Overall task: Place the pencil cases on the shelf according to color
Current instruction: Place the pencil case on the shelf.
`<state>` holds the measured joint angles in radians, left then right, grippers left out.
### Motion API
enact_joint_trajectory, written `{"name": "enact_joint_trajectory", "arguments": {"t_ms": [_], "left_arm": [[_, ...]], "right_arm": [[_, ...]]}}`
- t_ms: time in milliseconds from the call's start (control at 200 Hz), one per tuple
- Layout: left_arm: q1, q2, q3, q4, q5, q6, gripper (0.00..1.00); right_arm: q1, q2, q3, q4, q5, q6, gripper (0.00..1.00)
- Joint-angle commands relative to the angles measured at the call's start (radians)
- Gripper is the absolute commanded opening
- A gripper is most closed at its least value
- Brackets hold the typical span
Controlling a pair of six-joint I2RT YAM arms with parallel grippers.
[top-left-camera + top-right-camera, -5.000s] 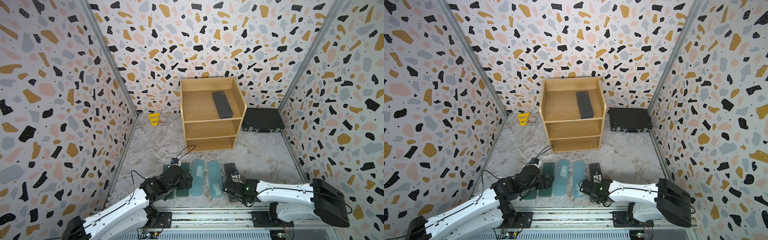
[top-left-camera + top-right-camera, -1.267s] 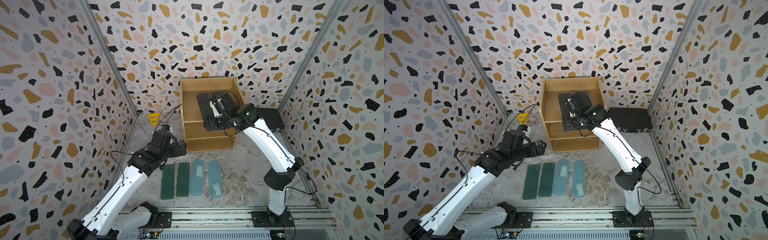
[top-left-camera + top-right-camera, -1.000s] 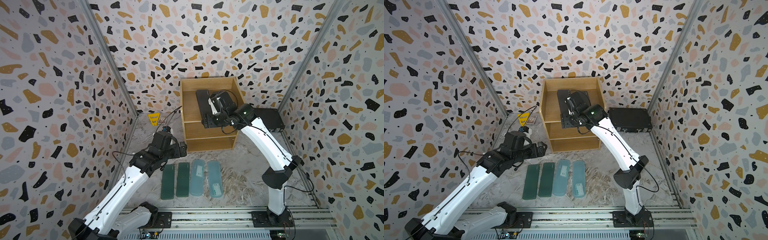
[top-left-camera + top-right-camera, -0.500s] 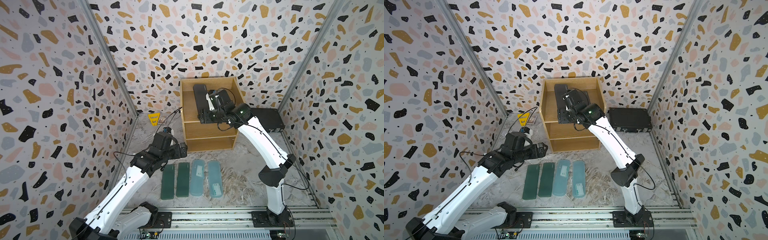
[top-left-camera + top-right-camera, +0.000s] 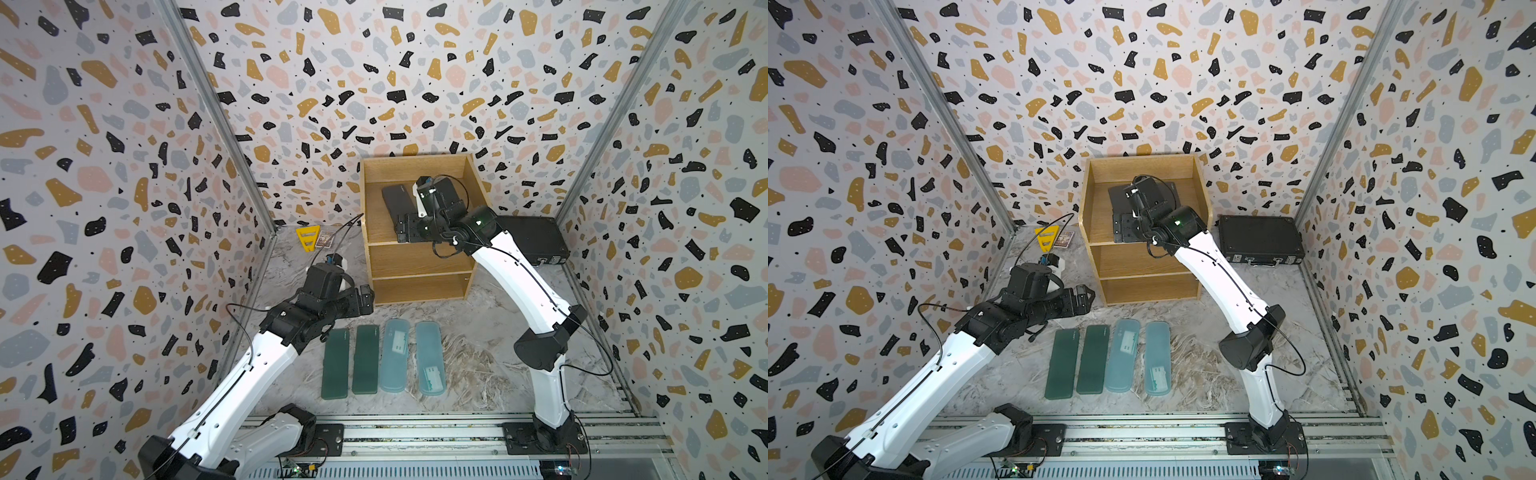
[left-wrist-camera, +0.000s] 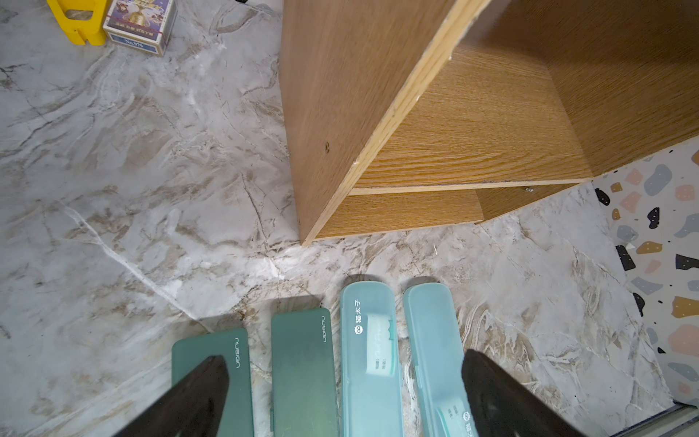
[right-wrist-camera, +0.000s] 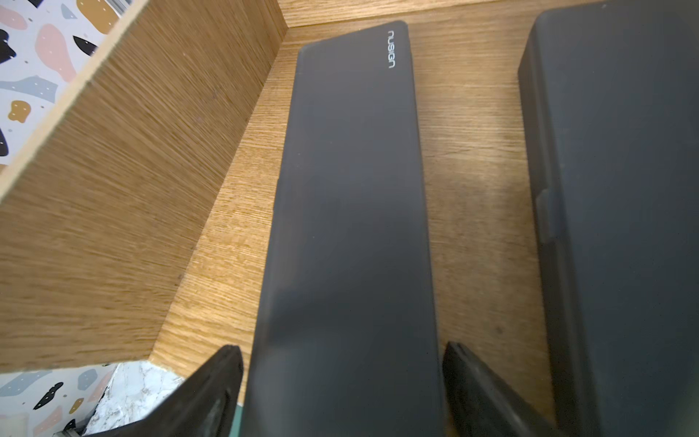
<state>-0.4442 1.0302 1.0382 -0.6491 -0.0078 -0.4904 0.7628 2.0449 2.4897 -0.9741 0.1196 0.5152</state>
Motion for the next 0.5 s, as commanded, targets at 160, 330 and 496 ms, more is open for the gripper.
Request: {"name": "enact_joint_trajectory", "arguments": {"t_ms": [160,330,496], "left_arm": [[0.01,-0.04,-0.048,0.047,0.008,-0.015,1.0],[0.009,-0.07,-0.1,0.073,0.046,-0.055,1.0],[0.01,-0.114,-0.141,0.075,0.056,-0.081,1.0]], "right_arm": [[-0.002,-0.052,-0.003,0.033,-0.106,-0.027,0.96],[0.005,-0.146,-0.075,0.09,-0.089,-0.072,1.0],[0.007,-0.262,-0.163,0.103,-0.066,-0.106,1.0]]}}
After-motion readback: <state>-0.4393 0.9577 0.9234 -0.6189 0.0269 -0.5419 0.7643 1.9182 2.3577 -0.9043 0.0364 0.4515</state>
